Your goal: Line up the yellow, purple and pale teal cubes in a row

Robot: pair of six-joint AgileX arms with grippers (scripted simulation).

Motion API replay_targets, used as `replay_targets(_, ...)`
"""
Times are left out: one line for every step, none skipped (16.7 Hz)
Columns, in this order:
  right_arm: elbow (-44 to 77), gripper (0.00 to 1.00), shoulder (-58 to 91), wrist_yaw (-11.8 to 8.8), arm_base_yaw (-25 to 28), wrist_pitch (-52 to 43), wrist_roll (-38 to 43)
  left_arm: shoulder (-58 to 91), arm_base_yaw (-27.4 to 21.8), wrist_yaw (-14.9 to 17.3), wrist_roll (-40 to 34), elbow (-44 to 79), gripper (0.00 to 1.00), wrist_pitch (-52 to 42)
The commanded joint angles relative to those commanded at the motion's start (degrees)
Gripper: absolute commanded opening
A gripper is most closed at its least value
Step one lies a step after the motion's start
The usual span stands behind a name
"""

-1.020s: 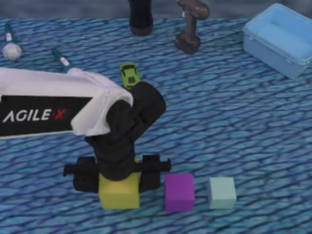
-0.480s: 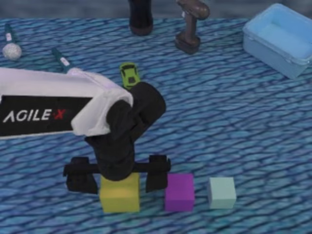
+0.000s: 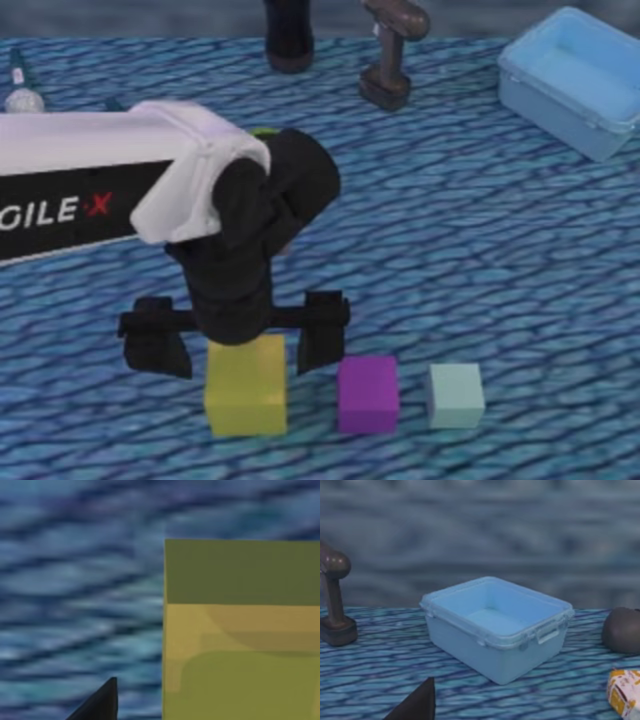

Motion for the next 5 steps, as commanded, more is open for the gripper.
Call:
replay_targets(0.0,1.00,0.0,0.0,0.0,0.0,0.0,-0.8,0.1,0.0,0.0,1.4,1.00,-2.4)
replay_targets(0.0,1.00,0.0,0.0,0.0,0.0,0.0,-1.5,0.2,0.0,0.1,2.6,1.00,-4.3)
replay_targets(0.0,1.00,0.0,0.0,0.0,0.0,0.0,-2.2,0.3,0.0,0.1,3.6,1.00,-5.7)
replay_targets(0.0,1.00,0.0,0.0,0.0,0.0,0.0,-2.7,0.3,0.0,0.2,4.2,1.00,-6.5)
replay_targets(0.0,1.00,0.0,0.0,0.0,0.0,0.0,-2.9,0.3,0.0,0.2,4.3,1.00,-6.7)
